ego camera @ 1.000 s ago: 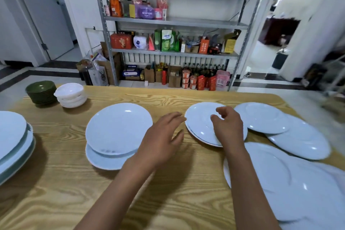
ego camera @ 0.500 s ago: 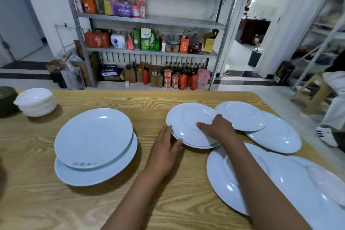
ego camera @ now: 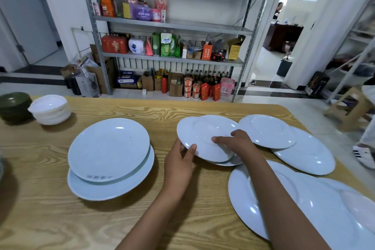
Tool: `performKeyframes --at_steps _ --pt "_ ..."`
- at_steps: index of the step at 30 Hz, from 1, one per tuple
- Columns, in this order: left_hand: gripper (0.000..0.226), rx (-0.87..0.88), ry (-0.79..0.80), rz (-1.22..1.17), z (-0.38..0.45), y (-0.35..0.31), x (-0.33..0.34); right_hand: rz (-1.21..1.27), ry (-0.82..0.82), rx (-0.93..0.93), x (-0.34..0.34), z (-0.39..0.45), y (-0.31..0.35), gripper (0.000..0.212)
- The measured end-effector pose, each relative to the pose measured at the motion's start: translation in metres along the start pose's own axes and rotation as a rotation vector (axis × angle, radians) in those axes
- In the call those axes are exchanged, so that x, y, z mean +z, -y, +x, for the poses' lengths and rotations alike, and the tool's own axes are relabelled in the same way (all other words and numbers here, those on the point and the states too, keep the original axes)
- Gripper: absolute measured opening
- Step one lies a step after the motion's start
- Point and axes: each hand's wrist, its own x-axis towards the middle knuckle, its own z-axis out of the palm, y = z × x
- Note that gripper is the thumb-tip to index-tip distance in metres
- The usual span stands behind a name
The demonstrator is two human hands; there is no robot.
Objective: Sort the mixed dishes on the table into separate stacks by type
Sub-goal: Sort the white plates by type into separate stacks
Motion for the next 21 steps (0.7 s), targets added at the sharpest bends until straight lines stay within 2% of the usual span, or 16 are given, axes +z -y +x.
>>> performKeyframes --at_steps 2,4,8,11,14,18,21 --pt "0.018 -0.128 -0.067 -0.14 0.002 -0.011 0.002 0.022 0.01 0.001 0.0 -0.002 0.001 0.088" --pt "0.018 -0.267 -0.069 -0.269 0.008 -0.018 0.005 0.016 0.008 -0.015 -0.001 -0.005 0.002 0.084" --pt "0.019 -0.29 -0.04 -0.305 0.012 -0.03 0.012 -0.006 0.014 -0.052 -0.003 -0.014 0.0 0.06" --pt "0.016 -0.172 -0.005 -0.303 0.004 -0.053 0.013 0.103 -0.016 -0.129 -0.006 -0.022 0.0 0.038" --pt "0.013 0.02 -0.015 -0.184 -0.01 -0.075 -0.001 0.231 -0.076 -0.284 -0.005 -0.042 0.01 0.024" --pt "0.012 0.301 -0.023 -0.029 -0.031 -0.097 -0.046 0.158 -0.103 -0.572 0.018 -0.076 0.03 0.033" --pt "0.016 0.558 -0.086 0.273 -0.045 -0.099 -0.088 -0.001 -0.051 -0.704 0.047 -0.09 0.043 0.041"
